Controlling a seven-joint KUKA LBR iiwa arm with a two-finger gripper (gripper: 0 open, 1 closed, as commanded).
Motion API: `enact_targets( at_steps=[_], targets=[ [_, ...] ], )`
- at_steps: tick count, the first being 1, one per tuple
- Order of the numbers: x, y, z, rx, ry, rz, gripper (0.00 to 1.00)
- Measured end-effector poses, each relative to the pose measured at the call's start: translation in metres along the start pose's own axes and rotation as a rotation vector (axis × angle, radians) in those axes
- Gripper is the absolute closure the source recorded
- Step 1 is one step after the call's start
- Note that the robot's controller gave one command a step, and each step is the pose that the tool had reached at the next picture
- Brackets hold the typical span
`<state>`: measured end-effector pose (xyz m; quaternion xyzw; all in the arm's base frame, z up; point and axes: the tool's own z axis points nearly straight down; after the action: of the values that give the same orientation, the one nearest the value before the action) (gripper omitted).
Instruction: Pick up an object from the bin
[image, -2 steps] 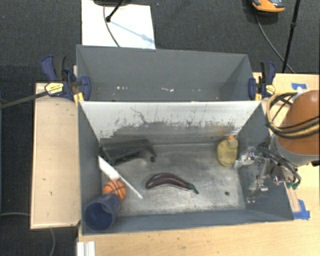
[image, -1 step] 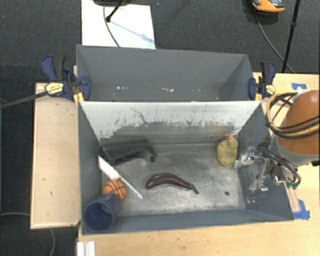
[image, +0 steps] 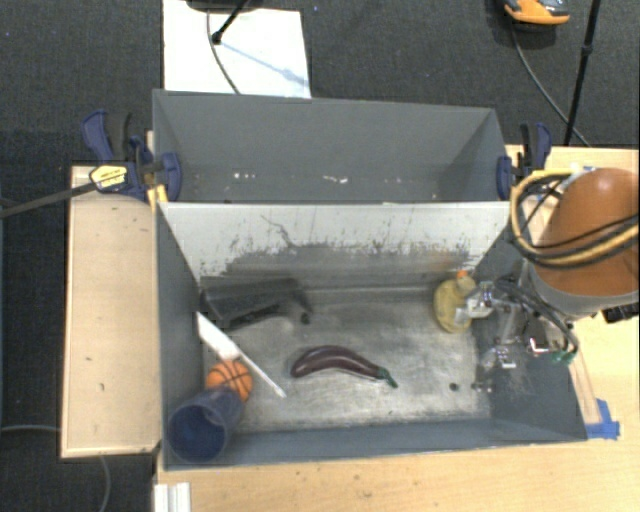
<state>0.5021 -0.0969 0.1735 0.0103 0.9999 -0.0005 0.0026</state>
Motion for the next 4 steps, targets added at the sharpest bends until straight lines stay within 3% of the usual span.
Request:
enact_targets(
  at_steps=[1, 2, 4],
  targets=[
    [-0.007, 0.009, 0.005, -0.002, 0.002, -0.128, 0.0],
    [-0.019, 0.013, -0.004, -0.001, 0.002, -0.104, 0.0],
    [-0.021, 0.019, 0.011, -0.001, 0.002, 0.047, 0.0]
  ],
)
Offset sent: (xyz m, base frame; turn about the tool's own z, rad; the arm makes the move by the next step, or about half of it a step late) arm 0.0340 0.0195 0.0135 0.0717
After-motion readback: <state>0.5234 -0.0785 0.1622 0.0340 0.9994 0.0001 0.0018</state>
